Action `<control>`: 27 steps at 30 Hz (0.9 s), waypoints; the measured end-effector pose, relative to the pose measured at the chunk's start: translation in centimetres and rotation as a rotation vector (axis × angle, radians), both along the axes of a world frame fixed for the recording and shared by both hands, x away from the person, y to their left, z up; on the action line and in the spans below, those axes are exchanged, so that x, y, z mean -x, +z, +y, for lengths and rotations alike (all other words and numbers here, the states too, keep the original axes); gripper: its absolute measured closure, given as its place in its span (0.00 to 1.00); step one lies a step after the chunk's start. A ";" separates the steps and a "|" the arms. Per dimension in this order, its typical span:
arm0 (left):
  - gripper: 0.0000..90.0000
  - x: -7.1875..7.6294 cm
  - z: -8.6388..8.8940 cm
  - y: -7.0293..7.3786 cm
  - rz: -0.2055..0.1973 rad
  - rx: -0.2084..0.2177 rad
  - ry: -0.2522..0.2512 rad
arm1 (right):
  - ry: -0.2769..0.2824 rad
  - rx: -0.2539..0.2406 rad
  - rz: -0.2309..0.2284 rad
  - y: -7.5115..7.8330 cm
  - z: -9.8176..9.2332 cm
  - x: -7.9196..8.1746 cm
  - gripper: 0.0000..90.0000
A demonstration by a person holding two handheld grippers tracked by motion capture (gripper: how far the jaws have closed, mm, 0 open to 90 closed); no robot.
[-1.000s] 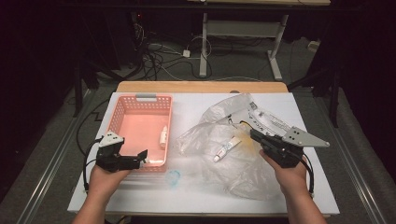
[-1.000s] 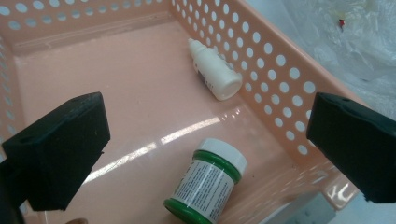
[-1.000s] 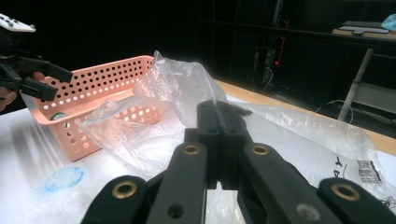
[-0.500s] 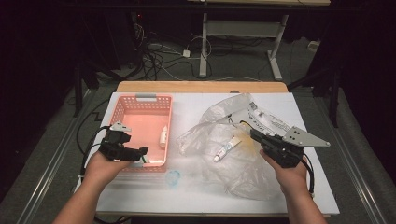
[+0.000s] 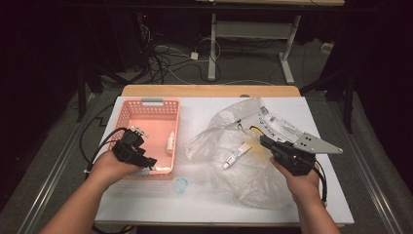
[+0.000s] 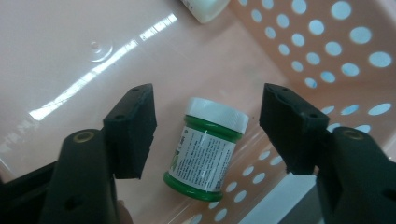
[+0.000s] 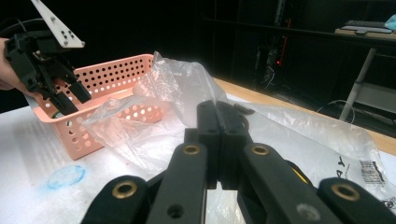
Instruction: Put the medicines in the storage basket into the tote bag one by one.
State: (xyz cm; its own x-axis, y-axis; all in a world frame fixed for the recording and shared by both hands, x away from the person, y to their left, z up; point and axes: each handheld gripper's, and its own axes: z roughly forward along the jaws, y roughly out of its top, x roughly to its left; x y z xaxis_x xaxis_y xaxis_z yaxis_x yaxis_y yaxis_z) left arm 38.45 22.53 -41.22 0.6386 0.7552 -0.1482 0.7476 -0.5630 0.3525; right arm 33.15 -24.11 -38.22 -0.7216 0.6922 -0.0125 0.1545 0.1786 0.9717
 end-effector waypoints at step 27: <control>0.51 -2.7 0.2 -1.9 0.153 -0.163 0.027 | -0.001 -0.007 0.005 0.0 0.0 0.0 1.00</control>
State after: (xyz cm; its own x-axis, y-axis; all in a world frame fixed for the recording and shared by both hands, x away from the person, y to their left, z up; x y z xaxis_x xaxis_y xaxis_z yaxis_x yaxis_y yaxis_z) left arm 41.11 22.70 -43.11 0.5976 0.7933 -0.1165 0.8006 -0.5825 0.1401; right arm 33.13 -24.14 -38.26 -0.7212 0.6927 -0.0038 0.1599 0.1718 0.9721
